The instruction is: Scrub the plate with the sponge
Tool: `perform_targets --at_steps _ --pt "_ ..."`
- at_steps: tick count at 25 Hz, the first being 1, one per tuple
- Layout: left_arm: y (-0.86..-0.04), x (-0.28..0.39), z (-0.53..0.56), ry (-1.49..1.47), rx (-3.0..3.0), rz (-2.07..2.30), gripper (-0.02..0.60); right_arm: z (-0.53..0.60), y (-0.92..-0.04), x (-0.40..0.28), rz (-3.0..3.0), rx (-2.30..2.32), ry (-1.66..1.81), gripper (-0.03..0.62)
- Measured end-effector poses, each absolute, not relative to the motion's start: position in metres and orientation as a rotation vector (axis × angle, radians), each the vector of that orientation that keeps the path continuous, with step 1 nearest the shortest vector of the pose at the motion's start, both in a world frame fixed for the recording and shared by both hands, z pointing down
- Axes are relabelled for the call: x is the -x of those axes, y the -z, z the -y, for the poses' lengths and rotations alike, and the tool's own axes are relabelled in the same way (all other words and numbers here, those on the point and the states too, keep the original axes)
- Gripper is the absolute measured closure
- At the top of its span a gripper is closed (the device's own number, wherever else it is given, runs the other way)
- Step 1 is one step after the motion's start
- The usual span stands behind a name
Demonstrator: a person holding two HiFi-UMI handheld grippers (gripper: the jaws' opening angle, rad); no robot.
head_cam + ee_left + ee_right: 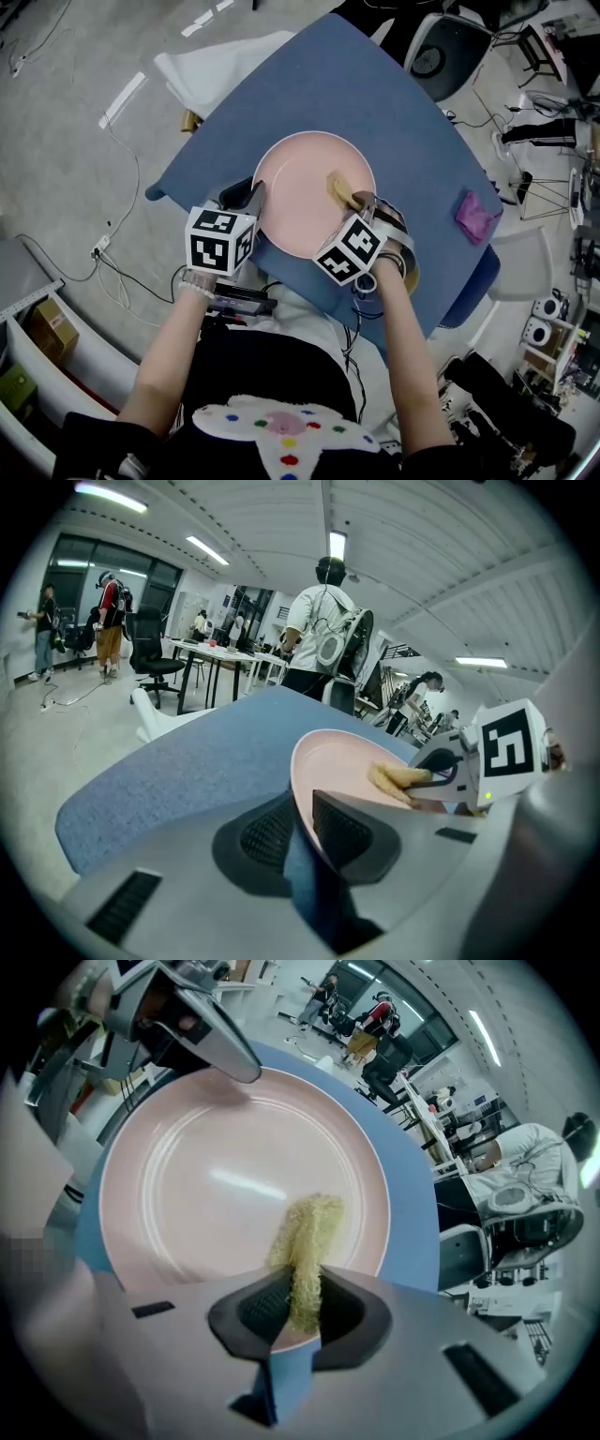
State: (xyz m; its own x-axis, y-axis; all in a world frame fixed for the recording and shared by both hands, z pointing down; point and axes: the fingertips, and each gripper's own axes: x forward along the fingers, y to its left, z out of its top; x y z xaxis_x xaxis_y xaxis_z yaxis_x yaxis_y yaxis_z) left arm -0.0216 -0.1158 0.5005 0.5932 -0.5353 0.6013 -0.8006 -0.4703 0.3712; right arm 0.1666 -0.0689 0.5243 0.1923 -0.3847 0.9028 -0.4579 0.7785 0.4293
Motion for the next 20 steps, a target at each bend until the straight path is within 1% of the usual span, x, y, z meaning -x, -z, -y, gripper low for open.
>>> perform_targets --at_steps 6,13,17,20 --pt "-0.499 0.020 0.113 -0.563 -2.184 1.075 0.508 0.031 -0.522 -0.147 1.478 -0.646 -0.150 0.540" --pt "-0.500 0.021 0.114 -0.576 -2.187 1.074 0.508 0.004 -0.525 -0.097 1.627 -0.520 -0.259 0.540" --pt "-0.499 0.020 0.114 -0.602 -2.196 1.065 0.505 0.008 -0.520 -0.076 1.770 -0.574 -0.400 0.540" --pt "-0.490 0.022 0.115 -0.616 -2.233 1.064 0.503 0.022 -0.505 -0.072 1.900 -0.747 -0.507 0.539"
